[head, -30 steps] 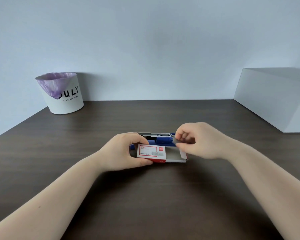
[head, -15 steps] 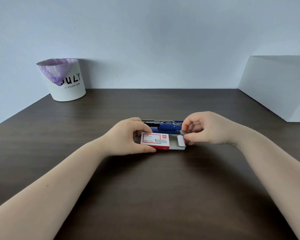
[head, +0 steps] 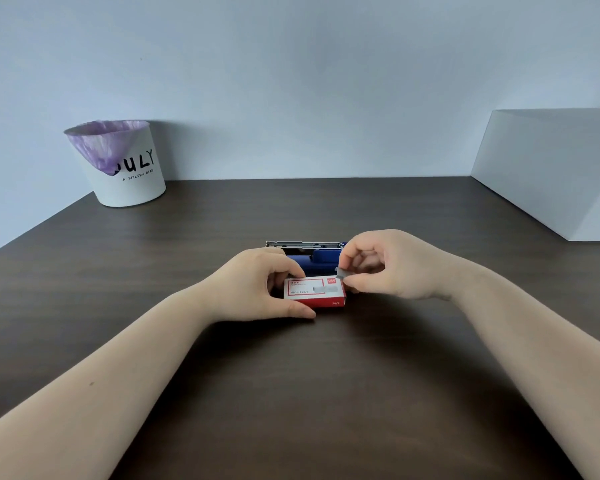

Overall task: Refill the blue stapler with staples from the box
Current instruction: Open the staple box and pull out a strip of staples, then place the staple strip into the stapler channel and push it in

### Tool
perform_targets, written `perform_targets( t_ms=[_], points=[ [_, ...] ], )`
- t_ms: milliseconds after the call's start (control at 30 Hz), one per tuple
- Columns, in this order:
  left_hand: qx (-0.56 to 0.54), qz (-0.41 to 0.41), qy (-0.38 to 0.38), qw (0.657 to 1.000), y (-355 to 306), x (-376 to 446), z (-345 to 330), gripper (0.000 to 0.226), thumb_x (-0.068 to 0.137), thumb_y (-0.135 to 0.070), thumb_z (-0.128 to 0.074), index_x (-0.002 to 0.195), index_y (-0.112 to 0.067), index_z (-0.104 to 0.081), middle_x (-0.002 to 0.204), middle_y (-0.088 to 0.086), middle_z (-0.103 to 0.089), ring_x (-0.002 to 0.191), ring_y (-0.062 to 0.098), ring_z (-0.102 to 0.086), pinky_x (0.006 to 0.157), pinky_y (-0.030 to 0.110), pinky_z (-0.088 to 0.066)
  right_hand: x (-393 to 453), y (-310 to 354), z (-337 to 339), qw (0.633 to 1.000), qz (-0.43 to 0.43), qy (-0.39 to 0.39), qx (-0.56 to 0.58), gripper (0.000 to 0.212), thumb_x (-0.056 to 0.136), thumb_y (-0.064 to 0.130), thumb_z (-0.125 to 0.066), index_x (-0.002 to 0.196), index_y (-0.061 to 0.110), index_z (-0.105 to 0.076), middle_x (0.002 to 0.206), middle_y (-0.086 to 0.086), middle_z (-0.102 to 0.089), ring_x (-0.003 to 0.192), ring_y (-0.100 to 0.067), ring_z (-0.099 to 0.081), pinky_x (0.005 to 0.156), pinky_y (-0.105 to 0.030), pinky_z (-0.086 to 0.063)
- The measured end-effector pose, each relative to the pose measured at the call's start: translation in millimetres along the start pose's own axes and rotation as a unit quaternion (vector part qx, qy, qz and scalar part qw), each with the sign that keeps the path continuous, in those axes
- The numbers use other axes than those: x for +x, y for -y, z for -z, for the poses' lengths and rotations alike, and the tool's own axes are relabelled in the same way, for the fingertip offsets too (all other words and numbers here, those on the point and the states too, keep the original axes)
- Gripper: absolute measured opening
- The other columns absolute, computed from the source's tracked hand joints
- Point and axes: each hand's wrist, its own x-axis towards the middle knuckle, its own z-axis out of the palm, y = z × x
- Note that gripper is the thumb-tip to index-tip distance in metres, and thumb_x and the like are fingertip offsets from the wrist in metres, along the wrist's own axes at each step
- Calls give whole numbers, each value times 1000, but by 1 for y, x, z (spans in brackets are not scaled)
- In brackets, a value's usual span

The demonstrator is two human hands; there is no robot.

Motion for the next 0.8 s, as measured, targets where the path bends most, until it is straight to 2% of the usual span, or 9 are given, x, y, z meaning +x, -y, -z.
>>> perform_targets(
  t_ms=[200, 333, 433, 533, 600, 733, 800],
  points=[
    [6, 1, 4, 1000, 1, 0, -1, 62, 55, -71, -65, 102, -31, -65, 81, -12, -58, 76, 2, -51, 63, 7, -37, 0, 2, 1, 999, 22, -20, -25, 11, 84, 17, -67, 93, 23, -66, 97, 2, -73, 87, -12, -68, 80, -19, -53],
    [13, 0, 6, 1000, -2, -1, 1, 65, 54, -72, -69, 105, -33, -61, 74, -19, -54, 78, -5, -51, 63, 5, -37, 2, 2, -2, 997, 24, -36, -58, 12, 86, 19, -65, 97, 24, -67, 92, 7, -71, 76, -3, -63, 70, -9, -46],
    [-8, 2, -40, 999, -2, -2, 5, 60, 61, -73, -55, 99, -29, -65, 72, -14, -57, 73, 1, -54, 60, 8, -40, 3, 4, -1, 995, 27, -67, -68, 12, 88, 18, -62, 99, 20, -67, 91, 6, -70, 78, -3, -62, 67, -1, -44],
    [-43, 25, -121, 991, 0, -2, 11, 44, 79, -59, -48, 80, -19, -67, 72, -1, -62, 73, 13, -54, 60, 16, -40, 3, 7, 5, 990, 25, -114, -75, 14, 89, 17, -59, 100, 19, -67, 93, 6, -70, 84, -4, -63, 68, -1, -44],
    [-47, 42, -164, 984, 2, -2, 13, 35, 89, -40, -50, 73, -13, -64, 71, 5, -60, 70, 11, -52, 59, 14, -38, 7, 10, 9, 987, 27, -137, -82, 15, 90, 17, -59, 101, 20, -67, 93, 9, -67, 83, 1, -60, 69, 2, -42],
    [-30, 74, -217, 973, 14, 0, 12, 20, 90, -21, -53, 79, -10, -64, 77, 3, -58, 66, 0, -49, 56, 8, -35, 24, 25, 13, 986, 29, -137, -93, 14, 90, 18, -59, 101, 17, -68, 97, 3, -69, 86, -9, -63, 67, -4, -44],
    [-30, 93, -226, 969, 22, 2, 10, 10, 88, -18, -56, 86, -14, -65, 85, -2, -58, 70, 0, -51, 61, 8, -34, 34, 36, 16, 987, 30, -114, -111, 15, 90, 19, -59, 102, 16, -68, 97, 3, -69, 84, -7, -61, 66, -2, -42]
  ],
)
